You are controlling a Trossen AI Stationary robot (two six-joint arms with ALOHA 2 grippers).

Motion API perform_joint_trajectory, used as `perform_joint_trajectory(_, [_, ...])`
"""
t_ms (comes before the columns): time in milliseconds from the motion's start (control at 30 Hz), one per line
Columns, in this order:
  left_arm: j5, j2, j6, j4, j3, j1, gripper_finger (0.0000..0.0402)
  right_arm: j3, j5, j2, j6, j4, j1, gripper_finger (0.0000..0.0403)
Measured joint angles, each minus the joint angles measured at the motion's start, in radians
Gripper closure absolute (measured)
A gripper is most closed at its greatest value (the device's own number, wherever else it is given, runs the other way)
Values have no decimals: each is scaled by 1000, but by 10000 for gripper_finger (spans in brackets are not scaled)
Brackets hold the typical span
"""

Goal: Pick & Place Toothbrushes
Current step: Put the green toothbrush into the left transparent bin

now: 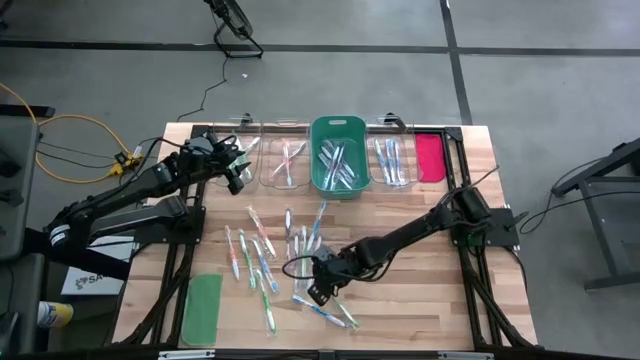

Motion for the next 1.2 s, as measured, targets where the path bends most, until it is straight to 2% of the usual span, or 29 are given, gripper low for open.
perform_joint_trajectory(100, [0, 0, 0, -10, 0, 0, 238, 0, 24, 13, 4, -26, 18, 230])
perform_joint_trajectory(533, [-2, 0, 1, -25, 0, 0, 238, -2, -12, 50, 2, -21, 12, 230])
perform_joint_trajectory(900, [-10, 0, 1, -52, 0, 0, 238, -1, 10, 49, -8, -33, 8, 230])
perform_joint_trajectory(1200, [-10, 0, 1, -52, 0, 0, 238, 0, -39, 78, -9, 1, 8, 230])
